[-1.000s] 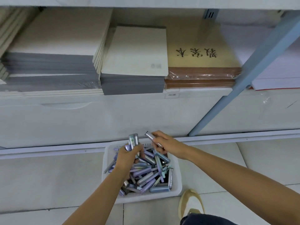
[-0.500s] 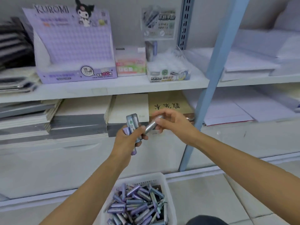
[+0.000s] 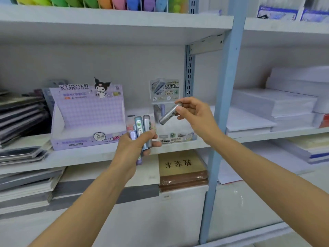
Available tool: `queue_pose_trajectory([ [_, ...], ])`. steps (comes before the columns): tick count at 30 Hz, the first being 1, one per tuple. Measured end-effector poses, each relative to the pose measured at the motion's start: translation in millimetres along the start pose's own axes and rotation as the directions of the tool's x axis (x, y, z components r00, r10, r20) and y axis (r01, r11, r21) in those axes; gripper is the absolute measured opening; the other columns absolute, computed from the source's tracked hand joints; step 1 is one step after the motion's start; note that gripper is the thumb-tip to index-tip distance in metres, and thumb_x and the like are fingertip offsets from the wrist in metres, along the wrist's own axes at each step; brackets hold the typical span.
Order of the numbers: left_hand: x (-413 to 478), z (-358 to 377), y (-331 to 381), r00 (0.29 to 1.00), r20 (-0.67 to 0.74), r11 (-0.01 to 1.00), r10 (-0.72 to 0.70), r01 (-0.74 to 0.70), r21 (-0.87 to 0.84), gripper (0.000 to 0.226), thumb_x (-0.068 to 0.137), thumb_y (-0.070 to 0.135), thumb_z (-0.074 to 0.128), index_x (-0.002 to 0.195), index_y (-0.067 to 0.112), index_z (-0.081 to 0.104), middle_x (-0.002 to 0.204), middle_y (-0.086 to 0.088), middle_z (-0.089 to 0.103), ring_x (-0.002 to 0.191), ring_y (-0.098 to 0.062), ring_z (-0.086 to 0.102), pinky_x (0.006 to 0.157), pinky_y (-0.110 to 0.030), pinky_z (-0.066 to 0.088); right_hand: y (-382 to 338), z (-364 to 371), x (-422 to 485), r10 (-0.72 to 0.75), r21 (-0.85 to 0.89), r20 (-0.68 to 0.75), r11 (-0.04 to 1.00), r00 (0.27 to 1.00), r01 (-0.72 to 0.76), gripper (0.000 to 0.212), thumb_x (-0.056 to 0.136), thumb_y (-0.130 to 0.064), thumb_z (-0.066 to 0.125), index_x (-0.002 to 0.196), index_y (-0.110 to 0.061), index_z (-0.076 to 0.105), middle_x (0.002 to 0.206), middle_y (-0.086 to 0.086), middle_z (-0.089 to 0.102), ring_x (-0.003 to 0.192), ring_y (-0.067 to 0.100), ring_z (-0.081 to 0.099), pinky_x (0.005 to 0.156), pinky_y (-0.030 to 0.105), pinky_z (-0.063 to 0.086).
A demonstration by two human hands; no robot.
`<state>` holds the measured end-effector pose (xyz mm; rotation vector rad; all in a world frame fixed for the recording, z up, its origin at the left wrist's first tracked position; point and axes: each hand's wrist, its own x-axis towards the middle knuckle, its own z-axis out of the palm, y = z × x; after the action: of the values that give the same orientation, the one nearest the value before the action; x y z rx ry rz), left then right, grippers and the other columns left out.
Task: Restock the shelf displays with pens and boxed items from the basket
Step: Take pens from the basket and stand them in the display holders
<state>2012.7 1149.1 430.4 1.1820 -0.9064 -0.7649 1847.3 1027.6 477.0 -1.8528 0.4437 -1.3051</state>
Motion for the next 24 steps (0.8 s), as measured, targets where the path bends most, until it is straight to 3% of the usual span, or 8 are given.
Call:
queue_pose_trajectory([
  [2,10.0,0.2,9.7,1.0,0.003,1.0,0.012,-0.012,0.012,0.021,0.081,0.036,0.074,0.089,0.016,0.07,0.083,-0.006,0.076,0.085,-0.03,0.057,0.057,-0.027,0.032,5.0,2.8,21.8,0.002,-0.094,0.009,0.996,1.0,-0.002,0.018,0.091,-0.005,0.063,0.109,-0.002,0.064,0.095,0.015,0.067,0.083,0.019,0.066,0.074,0.024,0.057],
  [5,19.4,-1.5,19.6,1.0,0.006,0.994,0.029,-0.029,0.102,0.029,0.081,0.042,0.073,0.091,0.015,0.07,0.083,-0.005,0.076,0.062,-0.013,0.057,0.04,-0.017,0.029,18.9,10.7,48.8,0.025,-0.225,0.035,0.974,0.999,-0.016,0.02,0.091,-0.005,0.064,0.11,-0.001,0.065,0.097,0.014,0.067,0.089,0.027,0.067,0.079,0.028,0.057],
  [11,38.4,-11.5,24.8,0.995,-0.025,0.994,0.101,-0.1,0.039,0.011,0.087,0.018,0.07,0.094,0.014,0.063,0.081,-0.007,0.075,0.056,-0.008,0.067,0.035,-0.013,0.035,39.5,20.0,76.0,0.065,-0.426,0.164,0.905,0.984,0.011,0.02,0.089,-0.008,0.066,0.109,-0.006,0.068,0.095,0.007,0.07,0.087,0.021,0.067,0.083,0.032,0.057],
  [14,45.8,-16.4,24.0,0.995,-0.006,0.994,0.095,-0.095,0.047,0.011,0.087,0.019,0.07,0.094,0.013,0.063,0.083,-0.005,0.076,0.058,-0.009,0.068,0.033,-0.013,0.031,43.2,23.7,79.5,0.07,-0.455,0.218,0.89,0.974,0.038,0.018,0.089,-0.008,0.067,0.106,-0.007,0.069,0.086,0.0,0.067,0.079,0.016,0.067,0.078,0.028,0.058],
  [21,53.3,-18.2,20.7,0.997,-0.01,0.994,0.073,-0.072,0.087,0.019,0.083,0.026,0.073,0.094,0.013,0.064,0.081,-0.004,0.076,0.056,-0.013,0.059,0.032,-0.014,0.029,43.1,29.0,82.5,0.024,-0.465,0.222,0.881,0.975,0.085,0.02,0.086,-0.011,0.071,0.103,-0.015,0.064,0.086,0.003,0.065,0.08,0.017,0.066,0.074,0.023,0.057],
  [24,51.8,-18.5,19.3,0.997,-0.009,0.996,0.072,-0.071,0.059,0.016,0.085,0.02,0.072,0.094,0.011,0.062,0.08,-0.001,0.076,0.052,-0.007,0.065,0.032,-0.012,0.03,40.5,25.4,82.5,0.009,-0.441,0.245,0.891,0.969,0.103,0.015,0.085,-0.007,0.071,0.097,-0.009,0.063,0.084,0.008,0.067,0.076,0.016,0.066,0.073,0.023,0.057],
])
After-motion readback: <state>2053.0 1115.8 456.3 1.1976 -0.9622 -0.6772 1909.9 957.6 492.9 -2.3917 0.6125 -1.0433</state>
